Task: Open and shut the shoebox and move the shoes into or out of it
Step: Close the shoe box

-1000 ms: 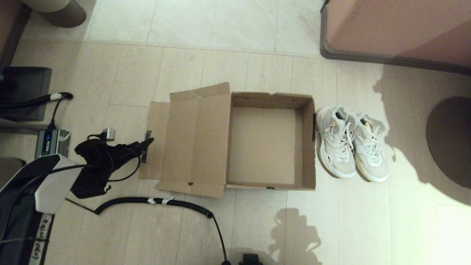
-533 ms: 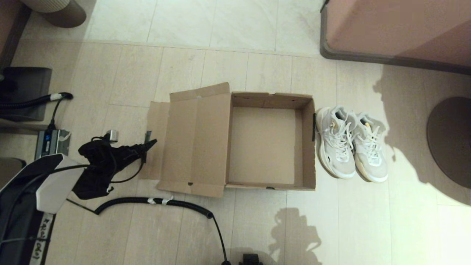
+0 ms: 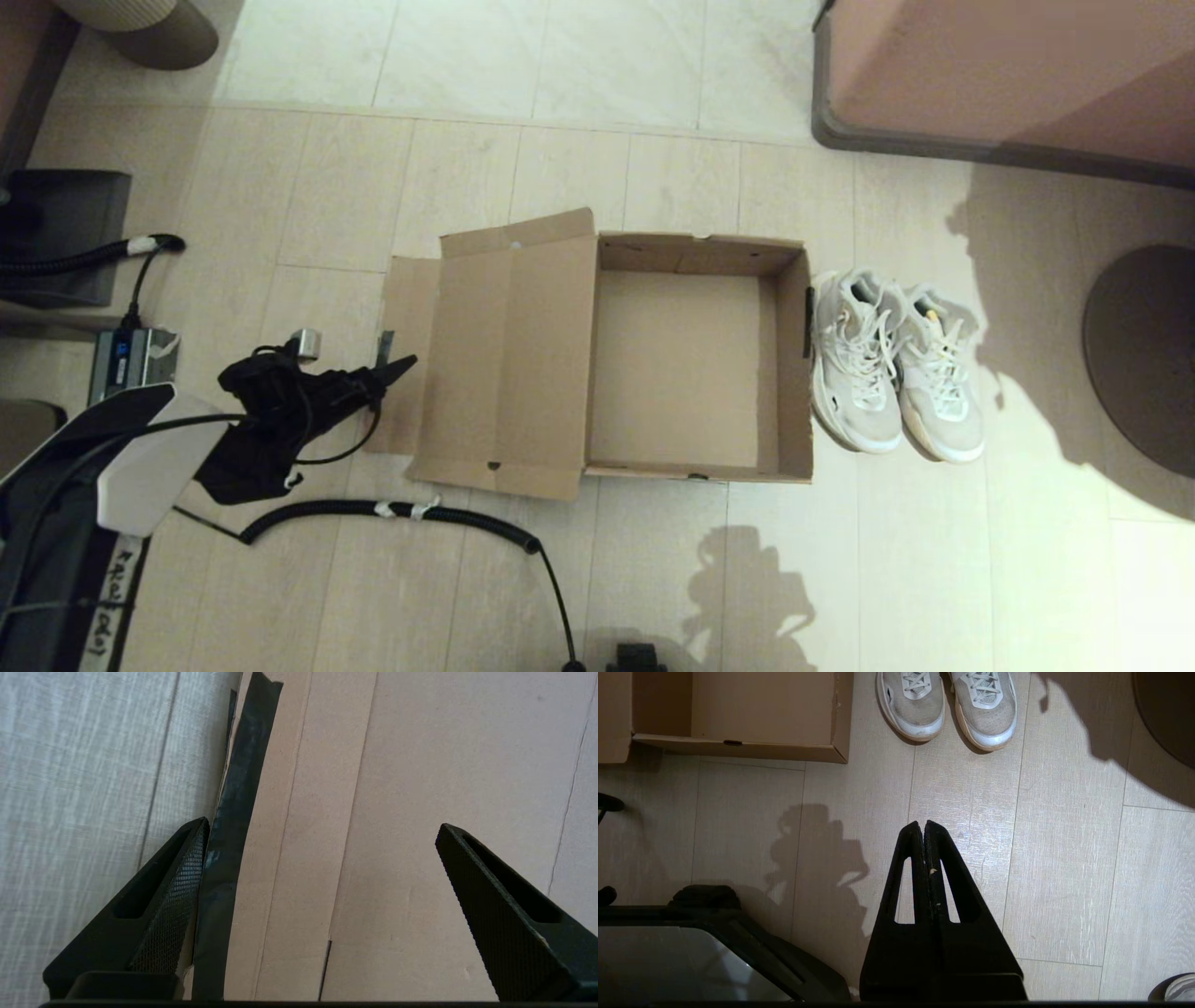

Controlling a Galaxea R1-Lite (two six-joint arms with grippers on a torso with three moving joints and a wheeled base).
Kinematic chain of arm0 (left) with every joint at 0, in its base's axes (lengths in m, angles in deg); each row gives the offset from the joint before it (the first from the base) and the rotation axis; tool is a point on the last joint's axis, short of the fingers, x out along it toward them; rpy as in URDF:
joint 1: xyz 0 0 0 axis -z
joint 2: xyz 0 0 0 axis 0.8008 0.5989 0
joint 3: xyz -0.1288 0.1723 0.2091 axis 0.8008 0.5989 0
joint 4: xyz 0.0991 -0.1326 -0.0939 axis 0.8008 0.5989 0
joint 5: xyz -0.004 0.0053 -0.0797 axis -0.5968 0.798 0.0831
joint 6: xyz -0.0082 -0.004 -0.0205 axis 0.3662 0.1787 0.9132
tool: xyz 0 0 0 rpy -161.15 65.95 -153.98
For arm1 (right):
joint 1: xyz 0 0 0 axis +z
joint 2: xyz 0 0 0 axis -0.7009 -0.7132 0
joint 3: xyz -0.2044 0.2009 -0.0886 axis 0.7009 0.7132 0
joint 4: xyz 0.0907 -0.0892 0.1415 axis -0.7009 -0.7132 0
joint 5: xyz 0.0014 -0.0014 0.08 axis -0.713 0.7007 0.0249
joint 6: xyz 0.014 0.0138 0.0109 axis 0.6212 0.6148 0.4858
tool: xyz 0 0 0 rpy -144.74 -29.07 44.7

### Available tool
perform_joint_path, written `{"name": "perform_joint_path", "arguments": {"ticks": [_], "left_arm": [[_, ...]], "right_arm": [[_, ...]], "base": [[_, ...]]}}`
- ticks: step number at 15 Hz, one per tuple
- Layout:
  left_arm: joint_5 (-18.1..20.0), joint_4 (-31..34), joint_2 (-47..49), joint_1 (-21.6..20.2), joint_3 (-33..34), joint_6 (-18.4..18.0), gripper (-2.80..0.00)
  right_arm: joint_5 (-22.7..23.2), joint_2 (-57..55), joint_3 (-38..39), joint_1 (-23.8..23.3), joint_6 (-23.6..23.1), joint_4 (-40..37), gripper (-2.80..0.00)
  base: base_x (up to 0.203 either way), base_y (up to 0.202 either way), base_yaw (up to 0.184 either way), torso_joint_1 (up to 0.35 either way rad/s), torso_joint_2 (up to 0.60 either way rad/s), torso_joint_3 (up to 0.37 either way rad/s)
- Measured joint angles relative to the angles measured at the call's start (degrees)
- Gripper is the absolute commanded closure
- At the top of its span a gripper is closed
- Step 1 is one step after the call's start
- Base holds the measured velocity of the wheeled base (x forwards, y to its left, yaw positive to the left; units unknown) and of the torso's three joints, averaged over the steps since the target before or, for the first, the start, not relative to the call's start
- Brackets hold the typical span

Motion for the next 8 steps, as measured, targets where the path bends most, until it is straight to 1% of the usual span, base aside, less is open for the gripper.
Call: {"name": "perform_joint_path", "arguments": {"ticks": [1, 5, 8], "left_arm": [[-0.05, 0.0, 0.02, 0.12, 0.02, 0.01, 0.0], [-0.01, 0.0, 0.21, 0.18, -0.26, 0.08, 0.0], [0.05, -0.06, 0.41, -0.04, -0.26, 1.31, 0.0]], "right_arm": [[0.0, -0.01, 0.0, 0.0, 0.0, 0.0, 0.0], [0.07, -0.2, -0.01, 0.0, 0.0, -0.01, 0.0], [0.07, -0.39, -0.02, 0.0, 0.0, -0.02, 0.0]], "base": [[0.0, 0.0, 0.0, 0.0, 0.0, 0.0], [0.0, 0.0, 0.0, 0.0, 0.0, 0.0], [0.0, 0.0, 0.0, 0.0, 0.0, 0.0]]}}
